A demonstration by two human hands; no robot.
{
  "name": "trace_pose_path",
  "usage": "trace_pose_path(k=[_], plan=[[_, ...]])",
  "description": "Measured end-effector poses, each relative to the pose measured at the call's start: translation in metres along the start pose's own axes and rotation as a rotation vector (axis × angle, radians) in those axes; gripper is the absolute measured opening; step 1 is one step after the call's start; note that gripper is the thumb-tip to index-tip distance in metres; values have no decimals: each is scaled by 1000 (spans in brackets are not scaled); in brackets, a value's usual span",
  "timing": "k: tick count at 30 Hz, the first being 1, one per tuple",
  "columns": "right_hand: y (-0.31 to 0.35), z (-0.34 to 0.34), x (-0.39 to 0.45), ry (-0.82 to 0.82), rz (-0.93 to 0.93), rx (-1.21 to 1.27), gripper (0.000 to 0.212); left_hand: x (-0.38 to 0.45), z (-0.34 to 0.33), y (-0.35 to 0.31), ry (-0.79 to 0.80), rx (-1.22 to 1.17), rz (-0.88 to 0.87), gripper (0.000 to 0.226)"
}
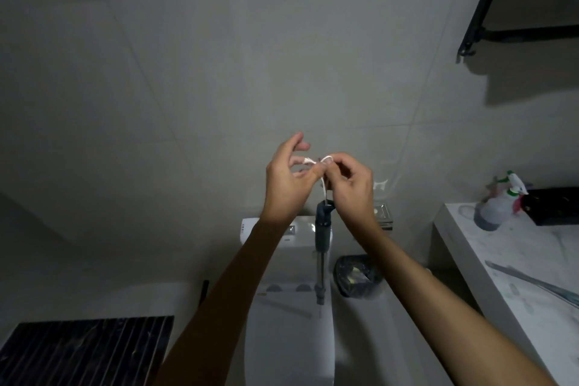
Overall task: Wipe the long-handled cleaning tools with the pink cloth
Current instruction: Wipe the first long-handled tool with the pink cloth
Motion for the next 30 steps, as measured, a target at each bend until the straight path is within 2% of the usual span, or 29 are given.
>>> trace_pose_path(k=[1, 4, 5, 9, 17, 19, 23, 26, 30], plan=[[0, 1, 0, -4, -6, -3, 15, -2, -3, 5, 26, 26, 18, 47], [-1, 2, -2, -19, -19, -11, 16, -7, -8, 15, 104, -2, -31, 8], [0, 2, -4, -21, -21, -18, 16, -8, -8, 17, 105, -3, -47, 7], [-3, 0, -6, -12, -41, -53, 15, -5, -5, 21, 18, 82, -62, 20], [15, -6, -3, 114, 18, -82, 11, -11, -4, 6, -23, 173, -129, 24], [17, -5, 1, 105, 35, -102, 11, -15, -4, 3, -3, 188, -147, 23], [12, -8, -1, 81, 17, -75, 10, -18, -3, 8, 59, 228, -119, 35], [3, -6, -7, 70, -18, -48, 10, -19, 0, 15, 137, 220, -38, 28], [-12, -3, -14, 86, -34, -51, 15, -18, 8, 20, 107, 166, -11, 24]])
Point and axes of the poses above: each hand's wrist, its own x-axis towards the middle knuckle, its own z-axis out of the back of the hand, y = z × x, the point moved 4 cm from there along x, towards the middle knuckle, and after that the axes turned 8 degrees about x, right-handed, at the moved point
